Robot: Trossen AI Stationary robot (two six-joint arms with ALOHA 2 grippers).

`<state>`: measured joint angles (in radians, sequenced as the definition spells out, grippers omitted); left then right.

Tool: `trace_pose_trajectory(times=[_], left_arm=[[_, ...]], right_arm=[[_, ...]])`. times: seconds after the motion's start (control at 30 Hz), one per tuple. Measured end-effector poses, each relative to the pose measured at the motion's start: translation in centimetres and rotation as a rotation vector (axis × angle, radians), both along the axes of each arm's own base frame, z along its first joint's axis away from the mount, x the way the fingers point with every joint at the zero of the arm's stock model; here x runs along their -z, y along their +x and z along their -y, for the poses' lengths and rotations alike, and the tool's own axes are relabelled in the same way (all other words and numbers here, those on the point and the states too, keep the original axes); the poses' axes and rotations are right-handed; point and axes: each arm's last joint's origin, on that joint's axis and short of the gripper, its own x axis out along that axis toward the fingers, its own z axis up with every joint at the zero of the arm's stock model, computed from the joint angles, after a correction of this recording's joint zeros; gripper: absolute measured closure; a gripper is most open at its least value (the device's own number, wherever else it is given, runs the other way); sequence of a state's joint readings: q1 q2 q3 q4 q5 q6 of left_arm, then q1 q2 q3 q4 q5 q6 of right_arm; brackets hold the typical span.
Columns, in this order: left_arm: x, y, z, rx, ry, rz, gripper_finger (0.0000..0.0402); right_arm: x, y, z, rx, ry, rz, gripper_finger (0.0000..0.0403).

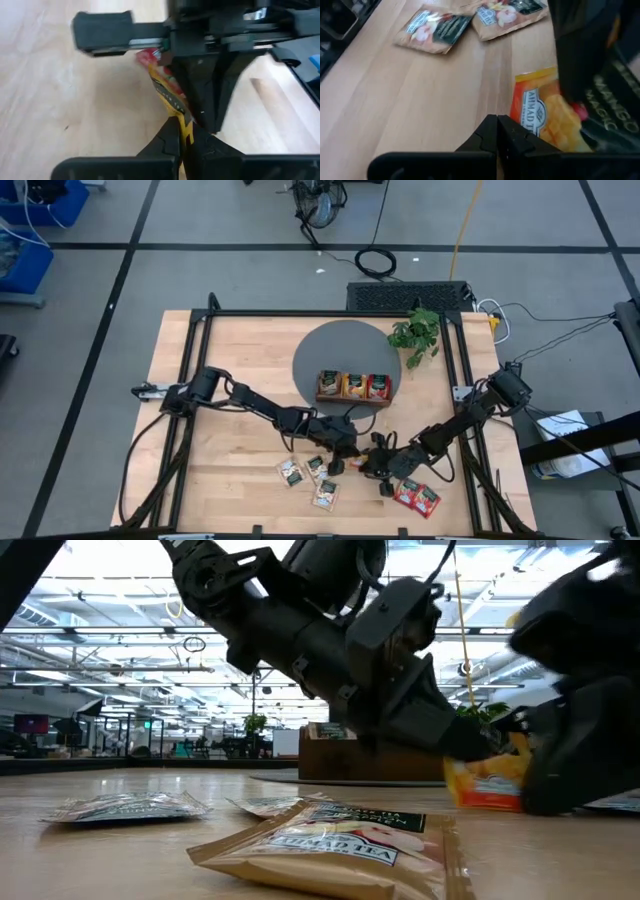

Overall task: Pick & Place Tea
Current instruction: Put the yellow tea bag into the middle section of the wooden organiser

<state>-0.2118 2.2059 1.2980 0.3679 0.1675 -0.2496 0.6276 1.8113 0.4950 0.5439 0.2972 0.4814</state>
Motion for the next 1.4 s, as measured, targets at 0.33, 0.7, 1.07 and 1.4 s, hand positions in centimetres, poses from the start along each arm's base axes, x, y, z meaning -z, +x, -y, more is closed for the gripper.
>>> trace_pose_trajectory(times=[0.33, 0.7, 1.07, 1.4], left_arm=[[-3.3, -1.3, 3.6, 0.06, 0.114, 0.095, 0.0395], [-5.0, -3.7, 8.8, -0.091, 0.368, 0.192, 0.0395], [-4.9, -3.9, 9.0, -0.167, 0.35, 0.168, 0.0398], [-4.8, -3.8, 8.8, -0.174, 0.348, 0.165, 0.0395]], right_arm=[[-5.9, -2.0, -3.5, -0.132, -0.005, 0.321, 0.0403], [-8.2, -3.0, -4.5, -0.006, -0.07, 0.52, 0.0361], [-8.8, -0.9, -2.9, 0.014, -0.003, 0.543, 0.0227], [-8.6, 0.0, -1.8, 0.025, 0.037, 0.506, 0.0227]])
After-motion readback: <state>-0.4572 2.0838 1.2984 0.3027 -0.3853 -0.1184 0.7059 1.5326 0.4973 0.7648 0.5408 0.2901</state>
